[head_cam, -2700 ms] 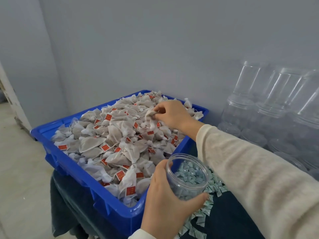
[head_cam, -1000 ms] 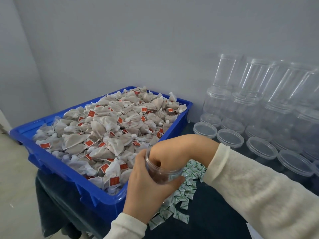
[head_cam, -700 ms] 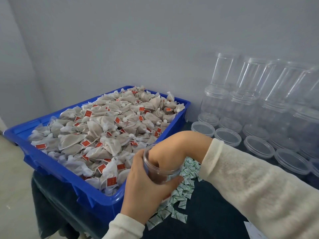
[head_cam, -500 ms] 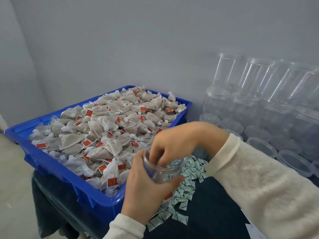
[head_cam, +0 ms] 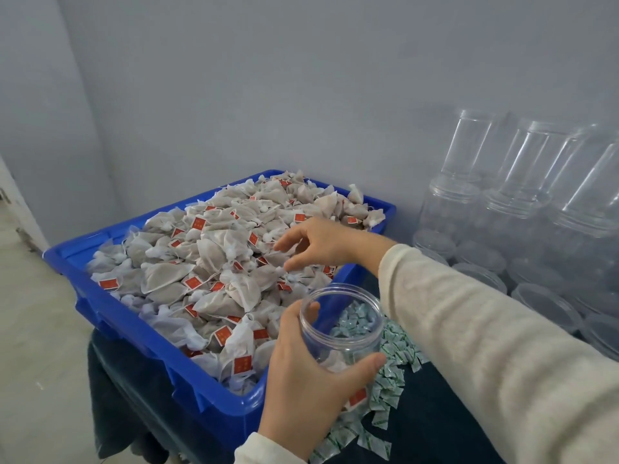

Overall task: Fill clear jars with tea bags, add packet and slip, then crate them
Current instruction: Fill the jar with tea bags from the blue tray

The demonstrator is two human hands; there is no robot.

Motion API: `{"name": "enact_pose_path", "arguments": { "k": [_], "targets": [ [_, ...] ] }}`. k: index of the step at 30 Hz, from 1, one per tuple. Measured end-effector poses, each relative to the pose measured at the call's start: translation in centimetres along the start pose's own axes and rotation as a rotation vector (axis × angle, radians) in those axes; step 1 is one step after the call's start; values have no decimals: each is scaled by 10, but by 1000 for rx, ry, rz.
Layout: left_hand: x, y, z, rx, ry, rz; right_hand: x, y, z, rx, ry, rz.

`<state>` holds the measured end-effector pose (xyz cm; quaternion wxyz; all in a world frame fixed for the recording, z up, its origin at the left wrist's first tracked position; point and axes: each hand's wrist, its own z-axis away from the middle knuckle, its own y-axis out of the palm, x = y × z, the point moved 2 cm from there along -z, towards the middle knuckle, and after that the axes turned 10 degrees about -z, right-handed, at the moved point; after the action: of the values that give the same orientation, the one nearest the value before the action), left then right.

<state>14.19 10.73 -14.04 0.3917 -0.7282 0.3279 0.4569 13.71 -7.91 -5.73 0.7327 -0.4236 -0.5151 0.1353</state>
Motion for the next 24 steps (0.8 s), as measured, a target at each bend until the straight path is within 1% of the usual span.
{"name": "enact_pose_path", "arguments": {
  "k": [3, 6, 8, 12, 16, 18, 24],
  "targets": [
    [0, 0, -1, 5, 4, 2, -12, 20, -20, 33, 1, 30],
    [-1, -1, -1, 3, 33, -2, -17, 36, -33, 65, -19, 150],
    [-2, -1, -1, -5, 41, -2, -19, 42, -37, 39, -38, 220],
    [-2, -1, -1, -11, 54, -10, -22, 43, -36, -40, -75, 217],
    [-2, -1, -1, -9, 57, -34, -25, 36, -26, -60, -54, 159],
    [-1, -1, 0, -7, 54, -42, -23, 28, -17, -71, -29, 72],
    [-2, -1, 0, 7, 41, -29, -6, -10, 33, -221, -22, -190]
  ]
}}
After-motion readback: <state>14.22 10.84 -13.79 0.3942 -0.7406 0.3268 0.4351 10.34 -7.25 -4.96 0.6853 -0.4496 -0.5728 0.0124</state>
